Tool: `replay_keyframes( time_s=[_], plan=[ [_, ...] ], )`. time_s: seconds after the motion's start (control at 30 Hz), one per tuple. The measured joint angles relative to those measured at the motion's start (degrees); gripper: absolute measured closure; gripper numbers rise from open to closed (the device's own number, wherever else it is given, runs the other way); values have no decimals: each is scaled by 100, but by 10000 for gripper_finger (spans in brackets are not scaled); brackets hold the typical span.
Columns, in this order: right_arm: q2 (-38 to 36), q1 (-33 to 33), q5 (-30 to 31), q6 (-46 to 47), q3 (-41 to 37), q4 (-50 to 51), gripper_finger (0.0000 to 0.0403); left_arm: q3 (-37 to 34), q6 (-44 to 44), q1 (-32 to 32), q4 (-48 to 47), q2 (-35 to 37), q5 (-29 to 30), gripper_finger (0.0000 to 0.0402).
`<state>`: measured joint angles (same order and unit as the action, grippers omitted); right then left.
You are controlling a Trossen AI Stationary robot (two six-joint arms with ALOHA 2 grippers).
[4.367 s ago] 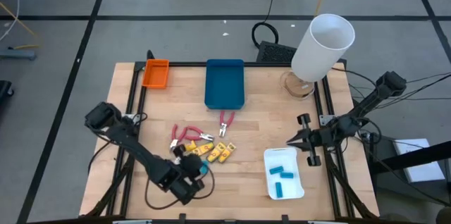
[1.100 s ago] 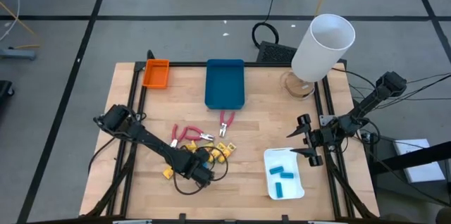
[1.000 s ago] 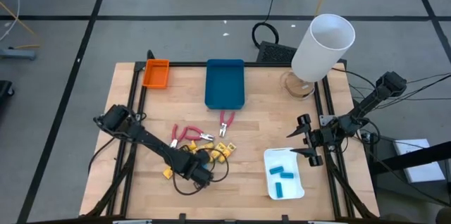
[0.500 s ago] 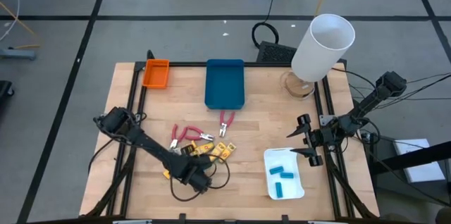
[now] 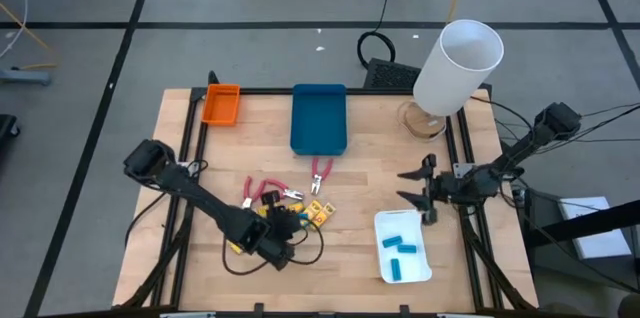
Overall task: Pick & Place School Supplies
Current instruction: Put the blue eraser into the white bin
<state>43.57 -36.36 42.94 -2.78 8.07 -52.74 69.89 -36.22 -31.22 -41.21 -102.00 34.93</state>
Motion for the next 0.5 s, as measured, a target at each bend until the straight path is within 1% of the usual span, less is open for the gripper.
replay_keyframes(
  time_s=[0.03, 0.1, 0.23, 0.3, 0.37, 0.43, 0.5],
  plan=[
    [111, 95, 85, 178, 57, 48, 195, -2, 212, 67, -2, -4, 103, 284],
    [324, 335, 53, 549, 228, 339, 195, -2, 647, 236, 62, -7, 317, 284],
    [827, 782, 9, 1364, 780, 1271, 195, -2, 1532, 581, 464, -2, 882, 284],
    [1137, 980, -278, 1691, 1027, 1530, 195, -2, 2154, 728, 869, -2, 1155, 284],
    [1442, 1138, -732, 1964, 1194, 1461, 195, -2, 2804, 848, 1324, 0, 1397, 284],
    [1736, 1330, -1195, 2345, 1345, 1262, 195, -2, 3408, 962, 1753, 0, 1493, 284],
    [1978, 1536, -1436, 2840, 1487, 1224, 195, 0, 3922, 1060, 2146, 0, 1538, 284]
  ],
)
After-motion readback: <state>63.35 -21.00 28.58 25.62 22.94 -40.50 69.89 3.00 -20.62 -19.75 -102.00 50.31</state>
